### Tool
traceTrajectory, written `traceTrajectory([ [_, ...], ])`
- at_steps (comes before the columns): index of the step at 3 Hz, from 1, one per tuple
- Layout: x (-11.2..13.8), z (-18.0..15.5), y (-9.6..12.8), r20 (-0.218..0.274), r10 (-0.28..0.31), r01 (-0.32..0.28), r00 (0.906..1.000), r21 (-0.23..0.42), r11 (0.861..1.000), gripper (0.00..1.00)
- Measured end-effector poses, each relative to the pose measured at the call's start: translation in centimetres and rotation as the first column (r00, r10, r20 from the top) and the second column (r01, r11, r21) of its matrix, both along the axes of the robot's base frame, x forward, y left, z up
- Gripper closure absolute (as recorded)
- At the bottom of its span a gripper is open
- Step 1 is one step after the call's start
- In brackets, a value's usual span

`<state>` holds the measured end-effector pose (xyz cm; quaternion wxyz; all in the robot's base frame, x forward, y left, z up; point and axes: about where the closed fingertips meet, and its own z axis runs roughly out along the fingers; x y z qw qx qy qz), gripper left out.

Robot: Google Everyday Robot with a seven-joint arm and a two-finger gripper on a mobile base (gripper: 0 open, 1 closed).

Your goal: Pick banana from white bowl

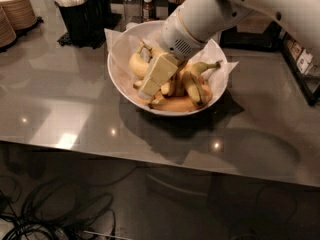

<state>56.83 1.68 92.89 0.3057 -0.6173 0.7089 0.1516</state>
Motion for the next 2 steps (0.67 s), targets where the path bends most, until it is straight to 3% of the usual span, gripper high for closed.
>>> traceTrajectory([
  [1,0.23,-1.07,0.05,-0.013,-0.008,0.007,0.9999,-0.011,1.000,0.00],
  [2,0.23,-1.07,0.05,-0.013,-0.008,0.007,0.9999,-0.011,1.000,0.19],
])
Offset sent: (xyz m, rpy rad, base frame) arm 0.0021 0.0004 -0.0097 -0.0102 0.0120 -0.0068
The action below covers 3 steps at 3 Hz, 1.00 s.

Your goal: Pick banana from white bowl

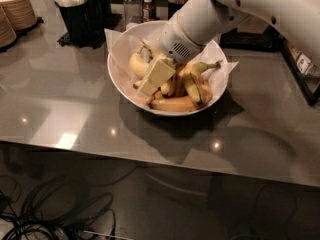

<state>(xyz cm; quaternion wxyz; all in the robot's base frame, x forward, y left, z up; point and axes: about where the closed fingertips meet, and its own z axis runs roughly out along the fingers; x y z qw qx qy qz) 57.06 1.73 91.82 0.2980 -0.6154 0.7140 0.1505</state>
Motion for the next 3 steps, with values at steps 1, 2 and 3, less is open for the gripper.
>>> traceTrajectory([
  [1,0.00,0.00,0.00,0.000,0.000,0.000,1.0000,0.000,1.000,0.43],
  [2,0.00,0.00,0.01,0.000,0.000,0.000,1.0000,0.000,1.000,0.65],
  [3,0.00,0.00,0.01,0.000,0.000,0.000,1.0000,0.000,1.000,0.88],
])
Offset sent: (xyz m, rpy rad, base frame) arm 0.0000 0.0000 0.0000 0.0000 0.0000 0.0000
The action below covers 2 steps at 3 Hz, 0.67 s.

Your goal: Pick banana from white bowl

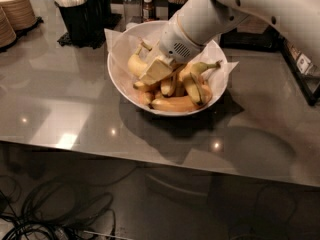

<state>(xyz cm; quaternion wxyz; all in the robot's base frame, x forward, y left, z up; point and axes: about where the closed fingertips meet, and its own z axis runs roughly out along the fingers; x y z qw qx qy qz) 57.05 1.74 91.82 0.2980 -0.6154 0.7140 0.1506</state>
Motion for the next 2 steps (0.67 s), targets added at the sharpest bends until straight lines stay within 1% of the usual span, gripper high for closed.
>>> traceTrajectory([
  [1,0.0,0.1,0.0,0.000,0.002,-0.002,1.0000,0.003,1.000,1.00],
  [2,-0.5,2.2,-0.3,0.027,0.044,-0.046,0.9986,0.079,0.996,1.00],
])
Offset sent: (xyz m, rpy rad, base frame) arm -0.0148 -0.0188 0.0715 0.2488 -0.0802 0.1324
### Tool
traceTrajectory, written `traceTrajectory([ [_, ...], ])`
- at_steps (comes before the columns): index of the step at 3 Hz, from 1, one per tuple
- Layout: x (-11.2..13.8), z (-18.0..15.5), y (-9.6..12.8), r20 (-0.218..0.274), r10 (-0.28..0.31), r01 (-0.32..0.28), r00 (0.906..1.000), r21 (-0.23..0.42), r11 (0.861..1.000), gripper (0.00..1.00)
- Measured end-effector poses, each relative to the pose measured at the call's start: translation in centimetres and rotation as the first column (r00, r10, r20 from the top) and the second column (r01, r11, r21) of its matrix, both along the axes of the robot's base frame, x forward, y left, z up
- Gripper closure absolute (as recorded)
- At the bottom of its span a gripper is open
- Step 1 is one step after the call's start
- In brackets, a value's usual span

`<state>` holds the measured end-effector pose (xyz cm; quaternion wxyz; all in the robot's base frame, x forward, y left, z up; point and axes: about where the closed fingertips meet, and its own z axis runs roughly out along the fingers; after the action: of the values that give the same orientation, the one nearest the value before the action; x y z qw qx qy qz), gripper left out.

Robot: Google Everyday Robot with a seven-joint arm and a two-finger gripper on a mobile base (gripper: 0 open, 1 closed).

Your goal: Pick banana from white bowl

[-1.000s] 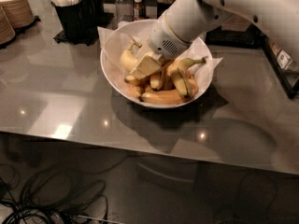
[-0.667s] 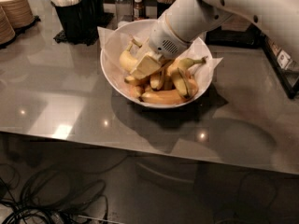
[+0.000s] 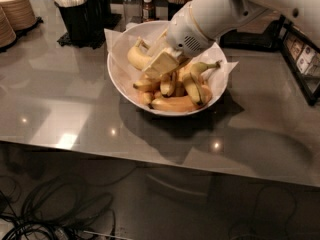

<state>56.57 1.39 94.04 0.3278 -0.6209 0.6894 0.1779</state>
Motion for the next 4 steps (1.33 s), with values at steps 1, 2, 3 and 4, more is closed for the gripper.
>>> traceTrajectory([
  [1,-1.7,3.9,-1.5,0.048,0.068,-0.073,0.9966,0.118,0.990,1.00],
  [2,-4.6,5.9,-3.4,0.043,0.146,-0.152,0.9883,0.242,0.958,1.00],
  [3,-8.4,6.6,-5.4,0.018,0.184,-0.177,0.9828,0.374,0.910,1.00],
  [4,-11.6,5.4,-6.8,-0.050,0.204,-0.157,0.9777,0.469,0.869,1.00],
])
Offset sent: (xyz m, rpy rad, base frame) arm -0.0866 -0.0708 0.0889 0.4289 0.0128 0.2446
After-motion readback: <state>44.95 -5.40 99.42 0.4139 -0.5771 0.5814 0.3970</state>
